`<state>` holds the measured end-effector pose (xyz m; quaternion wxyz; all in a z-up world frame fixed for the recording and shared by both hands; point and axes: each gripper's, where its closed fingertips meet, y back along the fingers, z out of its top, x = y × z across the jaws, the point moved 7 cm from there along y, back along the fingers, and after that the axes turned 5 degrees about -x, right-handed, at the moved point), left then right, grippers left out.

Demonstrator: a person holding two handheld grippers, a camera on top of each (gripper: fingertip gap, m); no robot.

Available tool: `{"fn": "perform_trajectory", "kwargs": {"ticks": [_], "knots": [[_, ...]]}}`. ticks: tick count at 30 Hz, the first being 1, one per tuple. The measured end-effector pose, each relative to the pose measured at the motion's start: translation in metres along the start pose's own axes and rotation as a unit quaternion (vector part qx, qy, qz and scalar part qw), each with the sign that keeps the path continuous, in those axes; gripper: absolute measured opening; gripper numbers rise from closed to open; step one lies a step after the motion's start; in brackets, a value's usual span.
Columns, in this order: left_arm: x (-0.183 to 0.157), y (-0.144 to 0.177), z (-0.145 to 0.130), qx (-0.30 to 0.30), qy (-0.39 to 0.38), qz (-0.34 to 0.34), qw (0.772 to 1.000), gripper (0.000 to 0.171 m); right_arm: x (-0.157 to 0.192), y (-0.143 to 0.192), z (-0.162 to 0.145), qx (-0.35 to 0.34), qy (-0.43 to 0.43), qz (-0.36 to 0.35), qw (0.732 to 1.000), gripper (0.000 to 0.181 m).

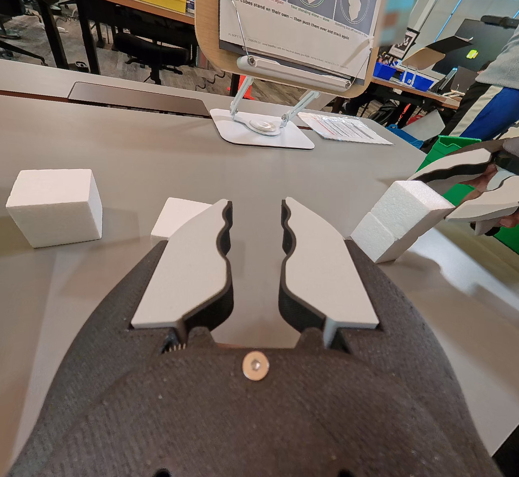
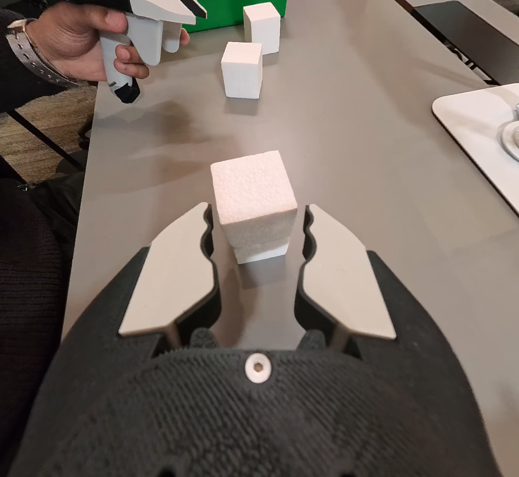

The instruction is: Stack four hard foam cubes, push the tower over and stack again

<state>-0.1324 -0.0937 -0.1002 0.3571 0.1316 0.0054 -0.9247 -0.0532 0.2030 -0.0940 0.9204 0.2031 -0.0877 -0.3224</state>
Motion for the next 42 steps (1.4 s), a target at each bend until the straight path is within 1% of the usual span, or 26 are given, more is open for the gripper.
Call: {"fn": "perform_trajectory", "kwargs": {"ticks": [3,6,8,9,11,12,13,15,16,19,20,21,22,24,26,28,30,31,33,34,35,36,37,39,40,42], "knots": [[0.000,0.000,0.000,-0.002,0.001,0.000,1.000,0.034,0.000,0.005,0.005,-0.015,-0.015,0.000,1.000,0.064],[0.000,0.000,0.000,0.002,0.004,-0.002,1.000,0.034,0.003,0.013,0.020,-0.047,-0.046,0.003,0.998,0.065],[0.001,-0.001,0.000,0.000,0.002,0.000,1.000,0.034,0.007,0.017,0.036,-0.077,-0.062,0.006,0.995,0.071],[0.002,0.000,0.001,-0.004,-0.002,0.005,1.000,0.034,0.008,0.018,0.045,-0.096,-0.070,0.001,0.993,0.078],[0.009,0.005,0.010,-0.036,-0.026,0.039,0.998,0.033,0.008,0.018,0.065,-0.136,-0.092,-0.029,0.986,0.085],[0.015,0.010,0.018,-0.065,-0.040,0.064,0.995,0.033,0.010,0.016,0.075,-0.154,-0.105,-0.033,0.982,0.090],[0.022,0.016,0.026,-0.096,-0.050,0.090,0.990,0.034,0.016,0.013,0.085,-0.170,-0.117,-0.019,0.978,0.095],[0.037,0.028,0.037,-0.140,-0.051,0.135,0.980,0.034,0.034,-0.002,0.106,-0.175,-0.135,0.014,0.975,0.106],[0.045,0.032,0.040,-0.150,-0.039,0.151,0.976,0.034,0.046,-0.013,0.116,-0.170,-0.137,0.029,0.976,0.108],[0.059,0.035,0.039,-0.151,0.017,0.167,0.974,0.035,0.087,-0.056,0.141,-0.156,-0.119,0.061,0.979,0.112],[0.061,0.036,0.039,-0.150,0.024,0.166,0.974,0.036,0.100,-0.074,0.145,-0.140,-0.110,0.065,0.982,0.112],[0.061,0.036,0.039,-0.151,0.022,0.169,0.974,0.036,0.111,-0.093,0.146,-0.120,-0.093,0.063,0.986,0.114],[0.061,0.037,0.040,-0.152,0.014,0.173,0.973,0.035,0.116,-0.113,0.144,-0.096,-0.071,0.042,0.992,0.114],[0.060,0.038,0.042,-0.156,-0.002,0.180,0.971,0.035,0.113,-0.152,0.132,-0.055,-0.030,-0.016,0.998,0.113],[0.060,0.038,0.042,-0.156,-0.005,0.179,0.971,0.034,0.096,-0.186,0.115,-0.014,-0.015,-0.063,0.998,0.110],[0.060,0.037,0.041,-0.151,-0.001,0.173,0.973,0.034,0.074,-0.212,0.101,0.009,-0.054,-0.086,0.995,0.109],[0.060,0.035,0.041,-0.146,-0.001,0.166,0.975,0.034,0.059,-0.231,0.094,0.004,-0.105,-0.083,0.991,0.105],[0.060,0.035,0.041,-0.145,-0.004,0.165,0.976,0.034,0.051,-0.238,0.090,0.008,-0.113,-0.091,0.989,0.103],[0.061,0.033,0.042,-0.144,-0.012,0.163,0.976,0.034,0.038,-0.250,0.081,0.035,-0.103,-0.118,0.987,0.101],[0.061,0.032,0.042,-0.142,-0.014,0.162,0.976,0.034,0.034,-0.254,0.076,0.050,-0.098,-0.127,0.986,0.097],[0.062,0.031,0.041,-0.139,-0.014,0.159,0.977,0.034,0.033,-0.257,0.073,0.063,-0.096,-0.122,0.986,0.084],[0.062,0.030,0.041,-0.136,-0.013,0.157,0.978,0.034,0.035,-0.257,0.072,0.071,-0.098,-0.108,0.987,0.066],[0.062,0.029,0.041,-0.135,-0.012,0.155,0.979,0.034,0.041,-0.255,0.074,0.068,-0.103,-0.084,0.989,0.057],[0.062,0.029,0.042,-0.137,-0.016,0.157,0.978,0.034,0.062,-0.241,0.089,0.031,-0.114,-0.017,0.993,0.056],[0.062,0.030,0.042,-0.139,-0.019,0.159,0.977,0.034,0.073,-0.230,0.099,0.010,-0.114,0.001,0.993,0.056],[0.063,0.033,0.044,-0.151,-0.020,0.164,0.975,0.032,0.088,-0.198,0.122,-0.028,-0.083,0.007,0.996,0.055]]}}
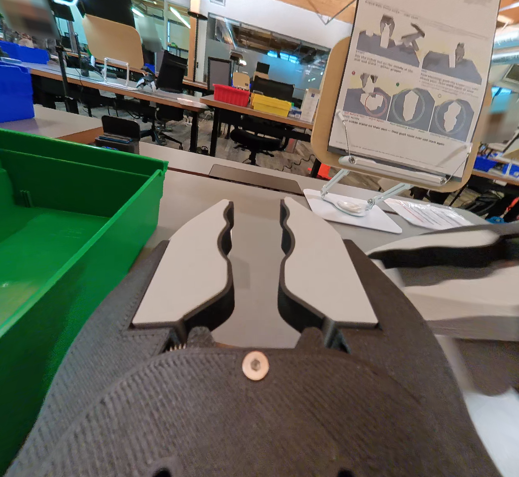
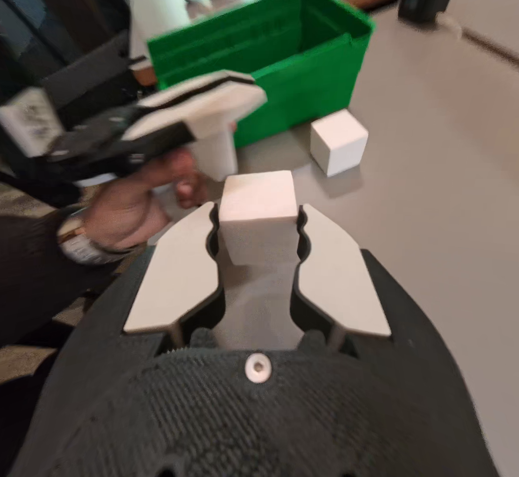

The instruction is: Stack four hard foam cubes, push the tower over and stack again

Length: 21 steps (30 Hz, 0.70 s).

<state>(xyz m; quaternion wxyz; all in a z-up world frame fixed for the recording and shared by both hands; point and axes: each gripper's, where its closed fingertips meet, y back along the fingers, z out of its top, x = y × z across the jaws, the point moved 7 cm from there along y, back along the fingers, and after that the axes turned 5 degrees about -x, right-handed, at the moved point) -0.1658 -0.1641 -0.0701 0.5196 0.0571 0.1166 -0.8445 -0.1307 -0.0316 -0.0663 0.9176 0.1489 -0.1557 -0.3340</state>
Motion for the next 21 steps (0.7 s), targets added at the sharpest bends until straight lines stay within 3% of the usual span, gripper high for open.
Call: {"fn": "perform_trajectory", "kwargs": {"ticks": [2,5,8,10,13,16,21], "knots": [[0.000,0.002,0.002,-0.012,0.006,-0.001,1.000,0.032,0.015,0.040,0.024,-0.034,0.050,0.001,0.998,0.055],[-0.006,0.008,0.013,-0.060,0.032,-0.032,0.997,0.031,0.014,0.103,0.057,-0.073,0.107,-0.050,0.990,0.055],[-0.009,0.005,0.003,-0.024,0.015,-0.025,0.999,0.031,-0.002,0.163,0.070,-0.105,0.115,-0.085,0.984,0.054],[-0.013,0.002,-0.004,0.002,0.017,-0.036,0.999,0.033,-0.019,0.197,0.059,-0.112,0.116,-0.109,0.981,0.055],[-0.022,0.000,-0.010,0.022,0.017,-0.059,0.998,0.033,-0.047,0.234,0.017,-0.118,0.109,-0.094,0.983,0.054],[-0.031,-0.002,-0.016,0.043,0.019,-0.085,0.995,0.033,-0.067,0.248,-0.023,-0.130,0.080,0.006,0.988,0.054],[-0.043,-0.005,-0.023,0.068,0.010,-0.115,0.991,0.033,-0.088,0.246,-0.037,-0.130,0.050,0.071,0.988,0.054]]}}
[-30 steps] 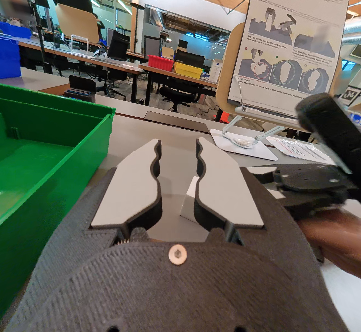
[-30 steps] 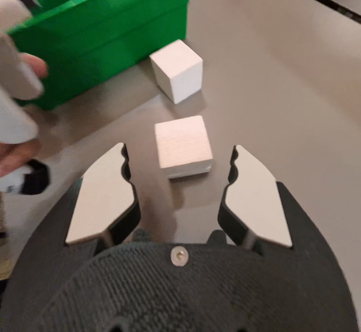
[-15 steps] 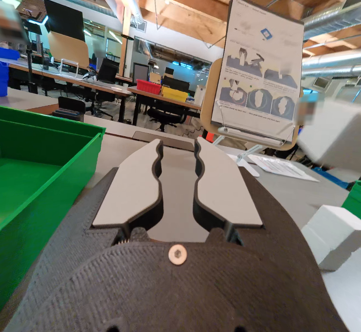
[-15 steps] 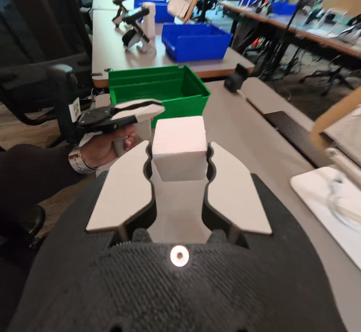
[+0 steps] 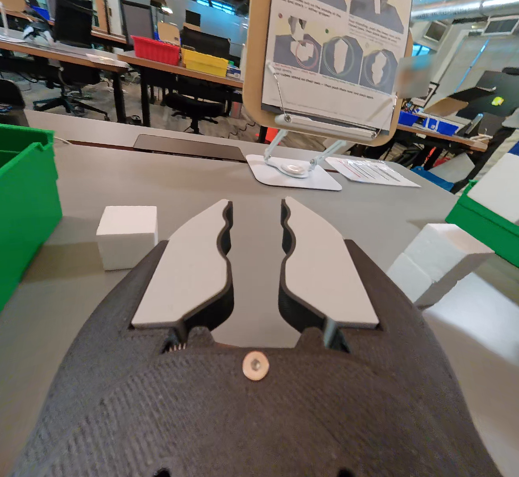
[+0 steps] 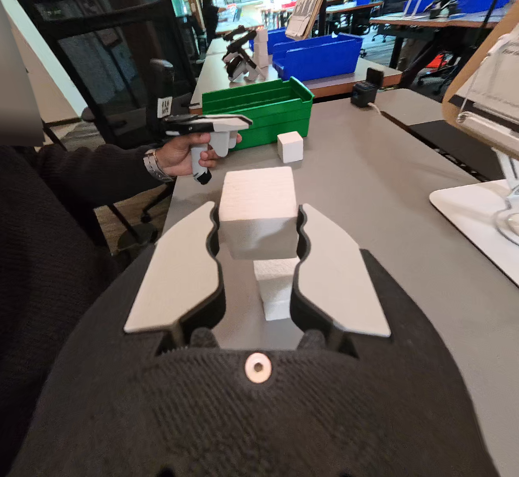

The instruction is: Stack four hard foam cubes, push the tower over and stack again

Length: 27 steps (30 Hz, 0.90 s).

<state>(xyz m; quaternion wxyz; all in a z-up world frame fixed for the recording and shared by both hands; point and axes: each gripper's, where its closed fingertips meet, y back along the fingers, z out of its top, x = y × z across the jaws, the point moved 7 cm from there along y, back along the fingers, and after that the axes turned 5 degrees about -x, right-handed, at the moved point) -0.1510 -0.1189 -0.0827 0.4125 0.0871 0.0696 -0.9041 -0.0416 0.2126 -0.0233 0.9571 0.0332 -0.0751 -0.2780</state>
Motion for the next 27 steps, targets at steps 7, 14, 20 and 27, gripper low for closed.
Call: {"fn": "perform_trajectory", "kwargs": {"ticks": [7,14,20,27], "knots": [[0.000,-0.001,-0.004,0.012,0.010,-0.013,1.000,0.033,-0.003,-0.019,-0.013,0.051,0.044,0.012,0.998,0.054],[0.002,-0.001,-0.005,0.019,0.048,-0.021,0.998,0.034,-0.011,-0.018,-0.004,0.050,0.041,0.056,0.996,0.054],[0.000,-0.002,-0.006,0.026,0.037,-0.024,0.999,0.034,-0.017,-0.020,-0.009,0.073,0.039,0.074,0.994,0.054],[-0.002,-0.002,-0.008,0.033,0.043,-0.033,0.998,0.034,-0.017,-0.018,-0.011,0.067,0.028,0.072,0.995,0.054]]}}
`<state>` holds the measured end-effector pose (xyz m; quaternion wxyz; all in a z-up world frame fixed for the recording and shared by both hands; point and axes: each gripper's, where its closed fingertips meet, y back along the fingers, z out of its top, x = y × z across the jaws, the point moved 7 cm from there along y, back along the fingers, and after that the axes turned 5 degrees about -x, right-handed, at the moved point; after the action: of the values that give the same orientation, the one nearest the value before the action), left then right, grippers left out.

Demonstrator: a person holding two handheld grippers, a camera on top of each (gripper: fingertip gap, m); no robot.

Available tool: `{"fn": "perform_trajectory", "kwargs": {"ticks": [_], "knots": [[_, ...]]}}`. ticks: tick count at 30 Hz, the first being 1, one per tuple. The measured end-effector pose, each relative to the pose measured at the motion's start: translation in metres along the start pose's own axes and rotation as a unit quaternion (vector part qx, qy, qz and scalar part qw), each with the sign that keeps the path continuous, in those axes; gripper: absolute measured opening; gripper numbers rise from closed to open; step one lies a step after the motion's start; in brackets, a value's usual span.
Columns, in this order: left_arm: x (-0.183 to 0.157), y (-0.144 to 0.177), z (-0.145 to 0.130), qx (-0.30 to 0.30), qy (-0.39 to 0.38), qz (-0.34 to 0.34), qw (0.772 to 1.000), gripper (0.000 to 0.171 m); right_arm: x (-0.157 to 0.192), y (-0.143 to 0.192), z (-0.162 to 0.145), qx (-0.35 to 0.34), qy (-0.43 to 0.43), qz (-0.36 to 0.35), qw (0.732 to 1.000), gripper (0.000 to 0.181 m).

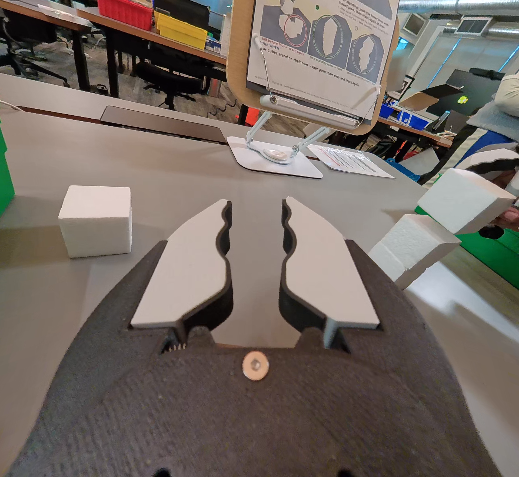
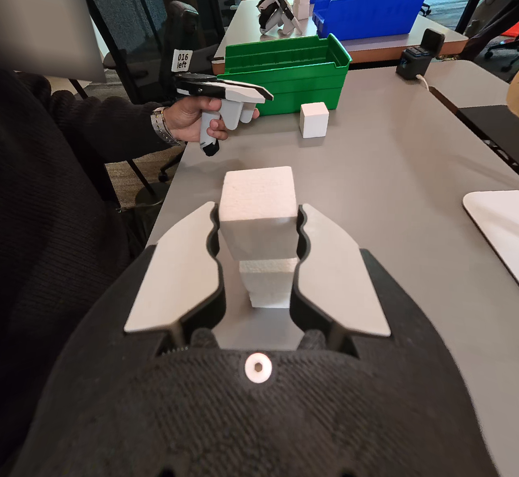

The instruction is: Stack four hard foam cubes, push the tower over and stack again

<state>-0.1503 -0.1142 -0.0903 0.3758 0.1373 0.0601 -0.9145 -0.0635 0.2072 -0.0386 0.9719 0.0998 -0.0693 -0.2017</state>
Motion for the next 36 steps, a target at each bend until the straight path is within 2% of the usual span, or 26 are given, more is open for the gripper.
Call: {"fn": "perform_trajectory", "kwargs": {"ticks": [36], "knots": [[-0.001,0.000,-0.001,0.005,0.005,-0.002,1.000,0.035,-0.005,-0.001,-0.012,0.013,-0.008,-0.002,1.000,0.054]]}}
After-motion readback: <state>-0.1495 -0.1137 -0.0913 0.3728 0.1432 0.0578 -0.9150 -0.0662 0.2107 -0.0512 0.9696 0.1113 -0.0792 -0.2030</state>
